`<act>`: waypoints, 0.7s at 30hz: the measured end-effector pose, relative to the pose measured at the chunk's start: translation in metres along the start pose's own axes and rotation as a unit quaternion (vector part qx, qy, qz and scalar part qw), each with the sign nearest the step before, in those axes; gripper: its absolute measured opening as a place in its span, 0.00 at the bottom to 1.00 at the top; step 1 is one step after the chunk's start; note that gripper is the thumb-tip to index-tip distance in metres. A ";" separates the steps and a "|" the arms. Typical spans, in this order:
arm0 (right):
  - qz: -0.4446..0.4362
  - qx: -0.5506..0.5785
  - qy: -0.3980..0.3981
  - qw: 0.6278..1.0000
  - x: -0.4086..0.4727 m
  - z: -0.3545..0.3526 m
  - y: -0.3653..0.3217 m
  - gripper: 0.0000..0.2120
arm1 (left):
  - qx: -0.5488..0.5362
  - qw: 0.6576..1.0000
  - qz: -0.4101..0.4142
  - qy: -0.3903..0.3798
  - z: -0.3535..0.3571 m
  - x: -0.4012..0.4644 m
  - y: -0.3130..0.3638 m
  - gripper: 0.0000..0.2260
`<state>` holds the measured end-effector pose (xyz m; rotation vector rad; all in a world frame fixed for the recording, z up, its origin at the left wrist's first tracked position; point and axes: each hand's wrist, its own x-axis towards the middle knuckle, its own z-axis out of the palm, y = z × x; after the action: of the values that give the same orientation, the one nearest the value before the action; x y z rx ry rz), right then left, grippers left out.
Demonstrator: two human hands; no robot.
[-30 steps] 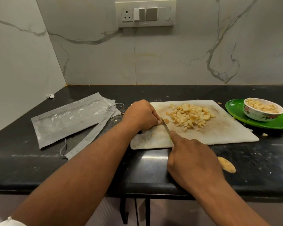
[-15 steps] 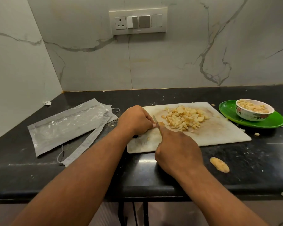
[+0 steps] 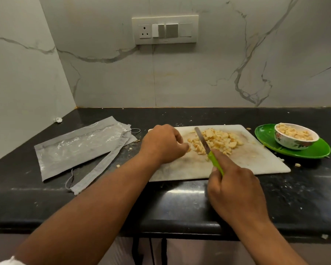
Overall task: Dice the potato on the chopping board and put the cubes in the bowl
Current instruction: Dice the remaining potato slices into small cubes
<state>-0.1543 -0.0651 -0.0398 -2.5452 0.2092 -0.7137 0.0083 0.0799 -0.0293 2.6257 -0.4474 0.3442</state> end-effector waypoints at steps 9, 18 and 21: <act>0.052 0.123 -0.013 0.991 0.002 0.004 0.011 0.23 | -0.012 0.996 0.070 -0.057 0.010 0.004 0.008 0.05; 0.015 0.058 -0.062 0.996 0.000 -0.002 0.005 0.24 | -0.154 0.974 0.101 -0.132 -0.011 0.011 -0.028 0.10; -0.005 0.013 -0.084 0.996 0.001 -0.001 0.003 0.24 | -0.154 0.978 0.089 -0.111 -0.017 0.009 -0.032 0.15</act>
<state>-0.1544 -0.0678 -0.0401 -2.5662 0.1299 -0.5003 0.0259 0.1128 -0.0248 2.3326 -0.7490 0.0291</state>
